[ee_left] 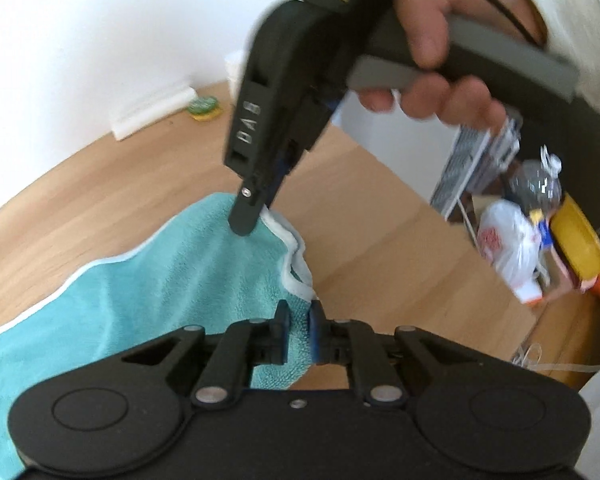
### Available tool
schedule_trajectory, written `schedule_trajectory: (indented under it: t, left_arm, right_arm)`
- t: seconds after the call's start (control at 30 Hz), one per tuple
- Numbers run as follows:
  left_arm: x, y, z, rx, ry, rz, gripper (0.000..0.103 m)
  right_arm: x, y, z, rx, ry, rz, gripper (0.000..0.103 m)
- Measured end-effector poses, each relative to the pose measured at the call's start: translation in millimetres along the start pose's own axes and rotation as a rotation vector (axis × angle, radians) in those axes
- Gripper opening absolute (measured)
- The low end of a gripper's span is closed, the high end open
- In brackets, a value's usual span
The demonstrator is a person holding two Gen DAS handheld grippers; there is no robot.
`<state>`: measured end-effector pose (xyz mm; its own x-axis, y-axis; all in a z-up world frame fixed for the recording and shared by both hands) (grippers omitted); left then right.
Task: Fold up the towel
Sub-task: 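Lift the pinched towel end with both tools and fold it over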
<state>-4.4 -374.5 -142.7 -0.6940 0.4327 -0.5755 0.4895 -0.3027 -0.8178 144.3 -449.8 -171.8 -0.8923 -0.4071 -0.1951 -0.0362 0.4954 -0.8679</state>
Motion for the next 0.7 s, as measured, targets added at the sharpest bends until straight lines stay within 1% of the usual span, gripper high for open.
schedule_trajectory:
  t: [0.17, 0.27, 0.37, 0.47, 0.57, 0.6, 0.7]
  left_arm:
    - [-0.6, -21.5, -20.1, -0.009, -0.077, 0.042, 0.009]
    - [0.5, -32.7, -33.0, -0.031, -0.099, 0.044, 0.009]
    - [3.3, -44.1, -52.0, -0.034, -0.149, 0.065, 0.009]
    - [10.7, -58.7, -81.5, -0.049, -0.211, 0.095, 0.009]
    - [17.2, -69.5, -103.0, -0.052, -0.221, 0.118, 0.009]
    - [21.6, -75.8, -116.3, -0.049, -0.228, 0.136, 0.009]
    - [31.5, -83.9, -139.6, -0.035, -0.252, 0.155, 0.009]
  right_arm:
    - [-5.5, -14.0, -15.3, -0.028, -0.006, 0.054, 0.011]
    - [-11.2, -20.5, -26.3, -0.049, -0.006, 0.081, 0.011]
    - [-21.1, -23.4, -41.7, -0.066, 0.011, 0.102, 0.011]
    - [-32.4, -24.3, -60.5, -0.081, 0.013, 0.126, 0.011]
    - [-43.6, -22.6, -81.8, -0.082, 0.000, 0.137, 0.011]
    - [-48.1, -20.5, -90.3, -0.081, -0.004, 0.137, 0.011]
    - [-61.6, -11.6, -116.3, -0.074, -0.006, 0.153, 0.011]
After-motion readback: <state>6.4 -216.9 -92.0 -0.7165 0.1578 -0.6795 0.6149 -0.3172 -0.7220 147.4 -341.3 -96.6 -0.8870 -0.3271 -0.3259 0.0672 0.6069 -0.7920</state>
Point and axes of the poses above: each gripper's, at about its wrist camera, not at the fingertips, and y roughly the way its jaws point, z to its right, x to its underside, the point moved 3 cm from there along y, roughly the way its jaws point, and after that the axes turned 1 degree about x, right-handed, at the moved point
